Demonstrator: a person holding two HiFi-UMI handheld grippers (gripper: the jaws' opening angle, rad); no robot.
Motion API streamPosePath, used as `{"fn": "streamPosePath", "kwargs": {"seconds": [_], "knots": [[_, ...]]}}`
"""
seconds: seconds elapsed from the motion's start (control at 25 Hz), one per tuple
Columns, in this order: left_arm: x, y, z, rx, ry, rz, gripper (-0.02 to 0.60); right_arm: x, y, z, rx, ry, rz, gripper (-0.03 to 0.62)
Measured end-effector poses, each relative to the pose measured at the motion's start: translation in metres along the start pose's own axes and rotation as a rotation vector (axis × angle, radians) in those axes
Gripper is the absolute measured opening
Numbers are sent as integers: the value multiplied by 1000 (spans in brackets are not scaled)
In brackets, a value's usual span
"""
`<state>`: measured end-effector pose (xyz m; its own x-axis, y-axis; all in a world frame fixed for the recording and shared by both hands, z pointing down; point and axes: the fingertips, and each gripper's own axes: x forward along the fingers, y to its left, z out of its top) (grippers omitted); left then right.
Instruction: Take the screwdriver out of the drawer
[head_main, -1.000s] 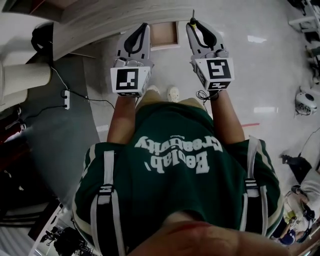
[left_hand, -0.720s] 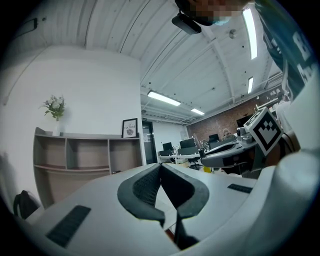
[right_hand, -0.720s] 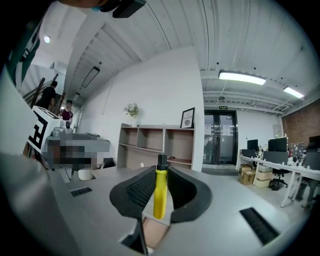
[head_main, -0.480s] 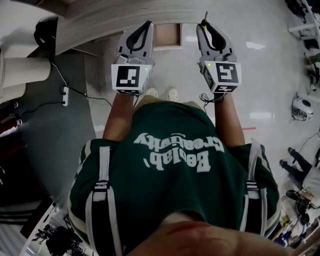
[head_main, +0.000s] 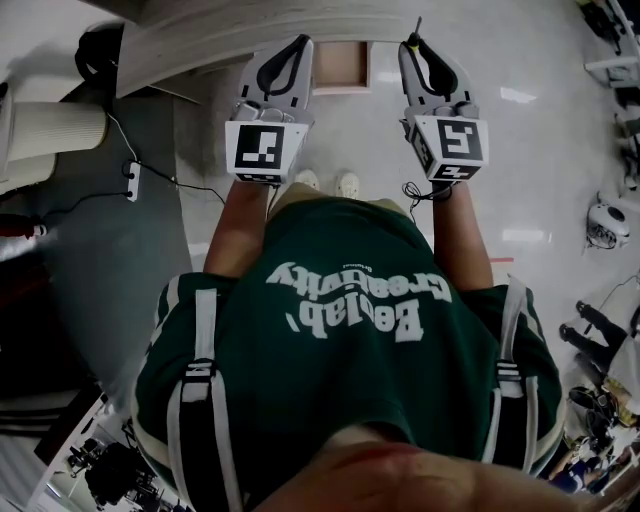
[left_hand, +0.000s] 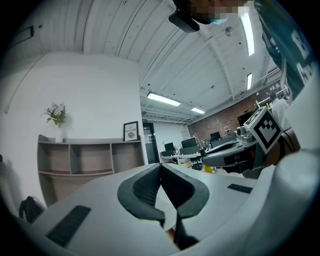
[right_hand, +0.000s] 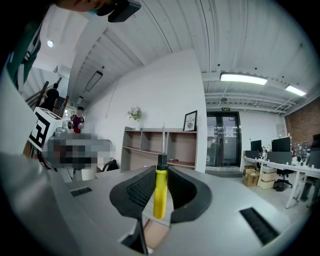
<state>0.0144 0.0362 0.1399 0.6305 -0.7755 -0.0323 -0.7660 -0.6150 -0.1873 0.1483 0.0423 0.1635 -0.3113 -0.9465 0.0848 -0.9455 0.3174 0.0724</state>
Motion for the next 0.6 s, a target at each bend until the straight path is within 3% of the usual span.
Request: {"fn": "streamPosePath", "kwargs": {"seconds": [0.6], "knots": [[9, -2, -3, 3, -4, 5, 18, 1, -6, -7, -23, -20, 0, 86]]}}
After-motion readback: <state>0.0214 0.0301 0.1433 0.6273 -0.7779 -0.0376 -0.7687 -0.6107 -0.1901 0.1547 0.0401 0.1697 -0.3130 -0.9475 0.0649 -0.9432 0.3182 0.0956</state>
